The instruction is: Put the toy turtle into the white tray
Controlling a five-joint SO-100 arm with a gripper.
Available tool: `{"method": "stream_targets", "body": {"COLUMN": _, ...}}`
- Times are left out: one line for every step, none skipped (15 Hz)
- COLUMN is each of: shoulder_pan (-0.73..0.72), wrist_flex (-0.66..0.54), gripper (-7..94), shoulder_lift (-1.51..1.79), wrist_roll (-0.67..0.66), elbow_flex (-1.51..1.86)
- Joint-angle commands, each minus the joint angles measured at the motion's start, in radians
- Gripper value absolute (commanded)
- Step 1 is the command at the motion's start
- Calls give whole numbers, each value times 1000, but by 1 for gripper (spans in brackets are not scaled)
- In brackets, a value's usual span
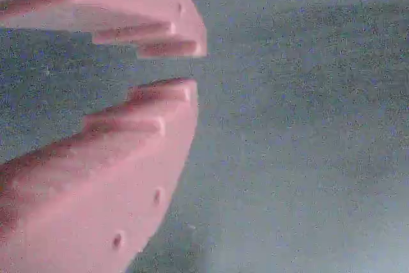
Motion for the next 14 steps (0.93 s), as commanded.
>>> {"method": "stream_targets", "body": {"shoulder_pan": -21, "wrist_flex": 67, "gripper": 0, "shoulder_lift": 83, "wrist_roll": 14, "elbow_flex": -6}}
{"method": "stream_targets", "body": {"shoulder_pan": -17, "wrist_flex": 86, "gripper": 0, "shoulder_lift": 104, "wrist_roll": 9, "elbow_flex": -3}}
{"method": "stream_targets", "body": {"shoulder_pan": -11, "wrist_flex": 95, "gripper": 0, "shoulder_lift": 133, "wrist_roll": -2, "elbow_flex": 3}}
{"method": "stream_targets", "body": {"shoulder_pan": -9, "wrist_flex": 97, "gripper": 0, "shoulder_lift": 143, "wrist_roll": -5, "elbow_flex": 5}}
{"method": "stream_targets", "body": {"shoulder_pan": -15, "wrist_flex": 98, "gripper": 0, "shoulder_lift": 144, "wrist_roll": -8, "elbow_flex": 6}}
{"method": "stream_targets", "body": {"shoulder_pan": -29, "wrist_flex": 103, "gripper": 0, "shoulder_lift": 164, "wrist_roll": -12, "elbow_flex": 11}}
{"method": "stream_targets", "body": {"shoulder_pan": -29, "wrist_flex": 103, "gripper": 0, "shoulder_lift": 164, "wrist_roll": -12, "elbow_flex": 11}}
{"method": "stream_targets", "body": {"shoulder_pan": -28, "wrist_flex": 103, "gripper": 0, "shoulder_lift": 164, "wrist_roll": -11, "elbow_flex": 11}}
{"method": "stream_targets", "body": {"shoulder_pan": -25, "wrist_flex": 103, "gripper": 0, "shoulder_lift": 164, "wrist_roll": -9, "elbow_flex": 11}}
{"method": "stream_targets", "body": {"shoulder_pan": -17, "wrist_flex": 103, "gripper": 0, "shoulder_lift": 164, "wrist_roll": -3, "elbow_flex": 11}}
{"method": "stream_targets", "body": {"shoulder_pan": -15, "wrist_flex": 103, "gripper": 0, "shoulder_lift": 164, "wrist_roll": -3, "elbow_flex": 11}}
{"method": "stream_targets", "body": {"shoulder_pan": -15, "wrist_flex": 103, "gripper": 0, "shoulder_lift": 164, "wrist_roll": -5, "elbow_flex": 11}}
{"method": "stream_targets", "body": {"shoulder_pan": -15, "wrist_flex": 103, "gripper": 0, "shoulder_lift": 164, "wrist_roll": -5, "elbow_flex": 11}}
{"method": "stream_targets", "body": {"shoulder_pan": -15, "wrist_flex": 103, "gripper": 0, "shoulder_lift": 164, "wrist_roll": -5, "elbow_flex": 11}}
